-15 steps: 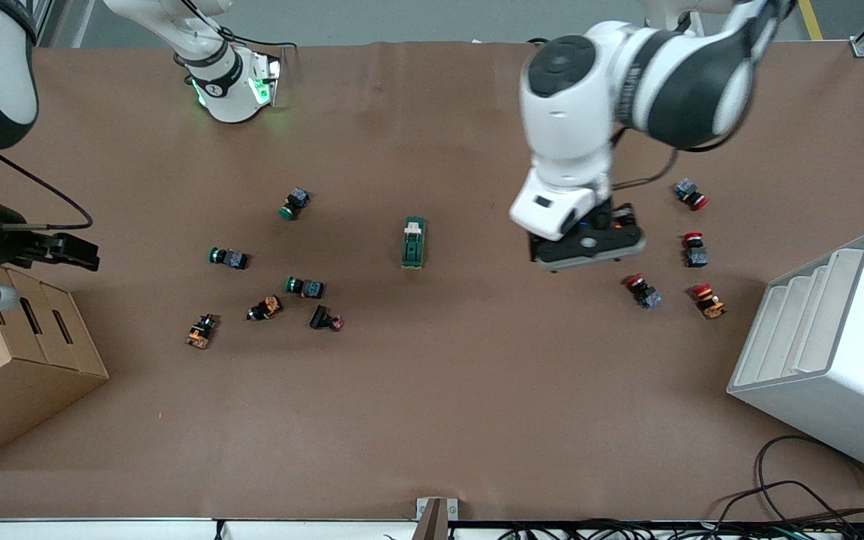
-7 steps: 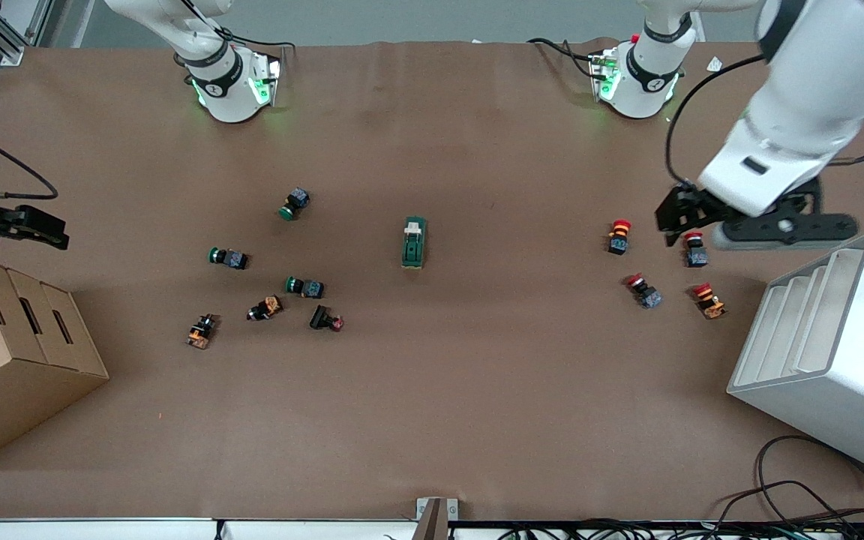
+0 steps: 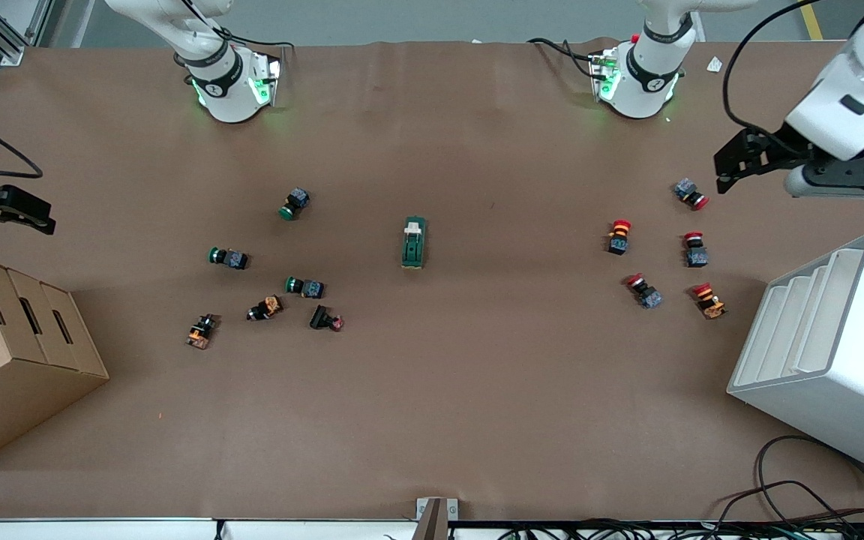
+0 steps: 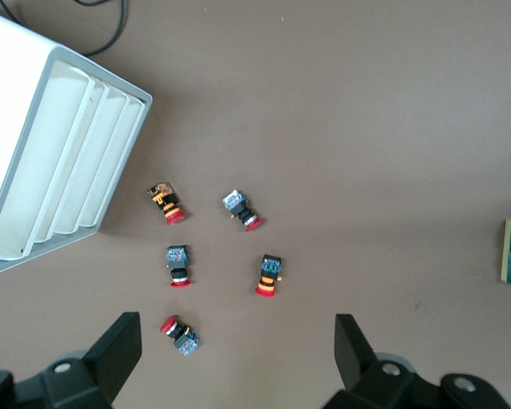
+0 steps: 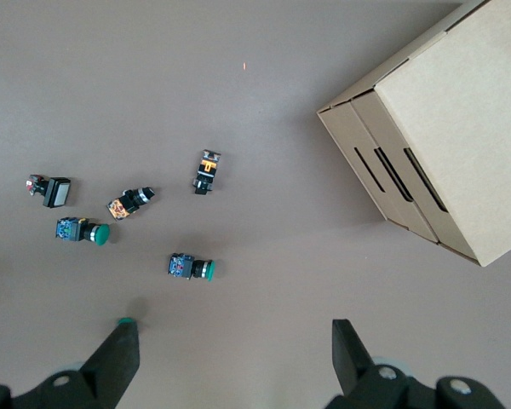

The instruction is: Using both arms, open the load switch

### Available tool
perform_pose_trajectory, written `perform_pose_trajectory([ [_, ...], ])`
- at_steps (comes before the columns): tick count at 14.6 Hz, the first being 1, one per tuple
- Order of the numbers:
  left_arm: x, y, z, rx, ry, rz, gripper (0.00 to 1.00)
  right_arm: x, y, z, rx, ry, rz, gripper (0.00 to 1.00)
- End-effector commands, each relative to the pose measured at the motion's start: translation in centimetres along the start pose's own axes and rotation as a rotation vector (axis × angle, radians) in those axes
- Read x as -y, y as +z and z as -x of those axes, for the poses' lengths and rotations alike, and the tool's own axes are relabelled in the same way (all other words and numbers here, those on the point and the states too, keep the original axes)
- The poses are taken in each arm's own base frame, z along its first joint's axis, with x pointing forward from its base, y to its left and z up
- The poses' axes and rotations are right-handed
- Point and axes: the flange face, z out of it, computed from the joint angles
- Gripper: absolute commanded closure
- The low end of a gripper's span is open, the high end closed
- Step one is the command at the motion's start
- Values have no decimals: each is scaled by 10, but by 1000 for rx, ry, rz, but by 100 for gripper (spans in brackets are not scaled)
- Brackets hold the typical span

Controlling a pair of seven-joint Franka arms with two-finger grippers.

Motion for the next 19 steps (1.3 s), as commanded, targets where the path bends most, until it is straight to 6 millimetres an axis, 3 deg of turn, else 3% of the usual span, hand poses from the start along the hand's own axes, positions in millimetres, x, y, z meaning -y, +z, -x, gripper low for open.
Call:
perform_pose_trajectory([
  [1, 16, 4, 25, 20, 25, 22, 0, -2, -8, 12, 1, -14, 9, 0],
  [4, 17, 14, 33, 35, 21, 19, 0, -2, -16, 13, -13, -8, 5, 0],
  [8, 28, 11, 40, 27, -2, 13, 0, -4, -27, 16, -18, -1, -22, 0],
  [10, 45, 7, 43, 21, -30, 14, 0, -1, -28, 17, -11, -5, -29, 0],
  [14, 53, 3, 44, 13, -45, 20, 0, 2, -29, 17, -13, -5, -57, 0],
  [19, 40, 2, 44, 12, -21, 24, 0, 2, -27, 16, -9, -12, -91, 0],
])
